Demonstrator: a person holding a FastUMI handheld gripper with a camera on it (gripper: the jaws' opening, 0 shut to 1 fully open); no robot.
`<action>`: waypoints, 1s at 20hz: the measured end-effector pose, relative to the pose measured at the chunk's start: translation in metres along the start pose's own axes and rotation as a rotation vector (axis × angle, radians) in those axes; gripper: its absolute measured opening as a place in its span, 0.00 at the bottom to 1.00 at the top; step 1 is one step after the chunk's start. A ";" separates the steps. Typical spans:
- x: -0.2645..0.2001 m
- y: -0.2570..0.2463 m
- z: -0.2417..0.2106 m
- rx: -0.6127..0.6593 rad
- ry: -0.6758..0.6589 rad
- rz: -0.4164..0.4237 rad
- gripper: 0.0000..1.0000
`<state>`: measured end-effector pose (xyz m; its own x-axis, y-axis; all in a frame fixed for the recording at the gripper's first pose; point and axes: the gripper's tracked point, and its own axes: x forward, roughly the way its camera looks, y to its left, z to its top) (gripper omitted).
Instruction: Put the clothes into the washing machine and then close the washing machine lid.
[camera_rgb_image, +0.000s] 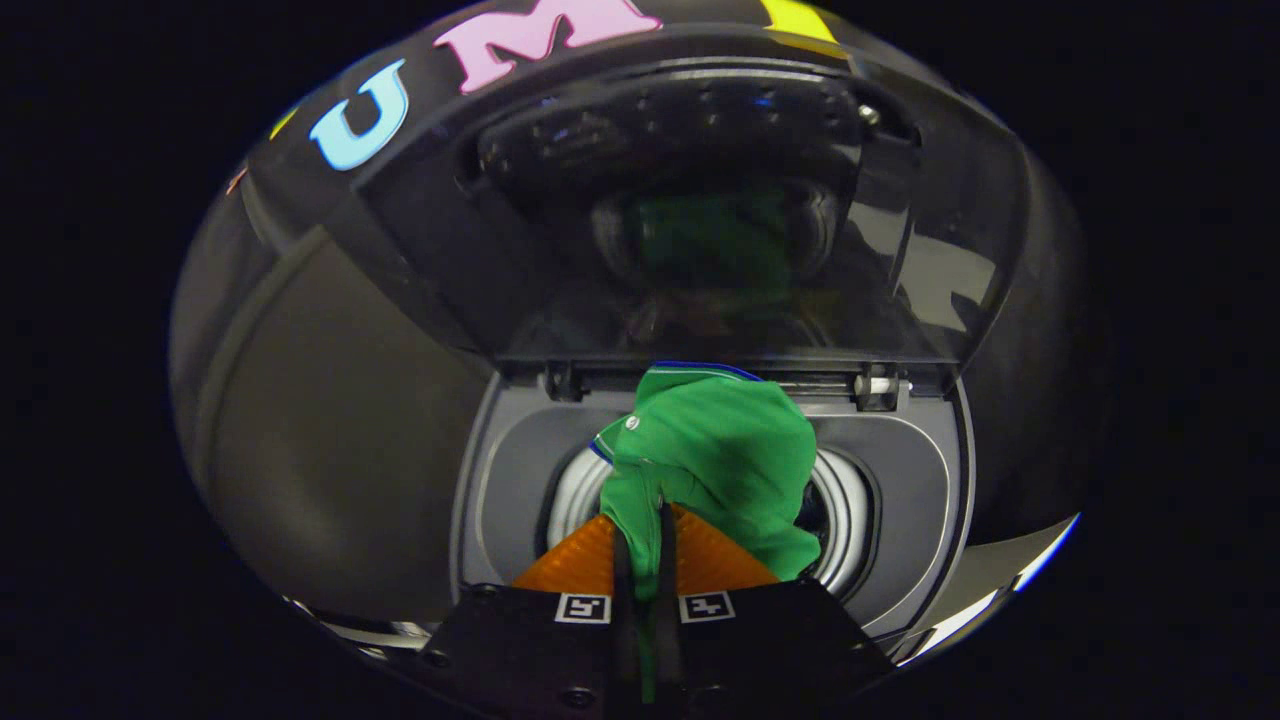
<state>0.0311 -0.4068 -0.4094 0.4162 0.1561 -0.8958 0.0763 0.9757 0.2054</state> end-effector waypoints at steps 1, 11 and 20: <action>0.012 -0.003 -0.011 -0.027 0.006 -0.012 0.10; 0.031 -0.028 -0.033 0.043 0.038 -0.126 0.10; 0.015 -0.020 -0.020 0.020 -0.017 -0.103 0.98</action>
<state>0.0180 -0.4204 -0.4348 0.4209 0.0522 -0.9056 0.1375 0.9831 0.1206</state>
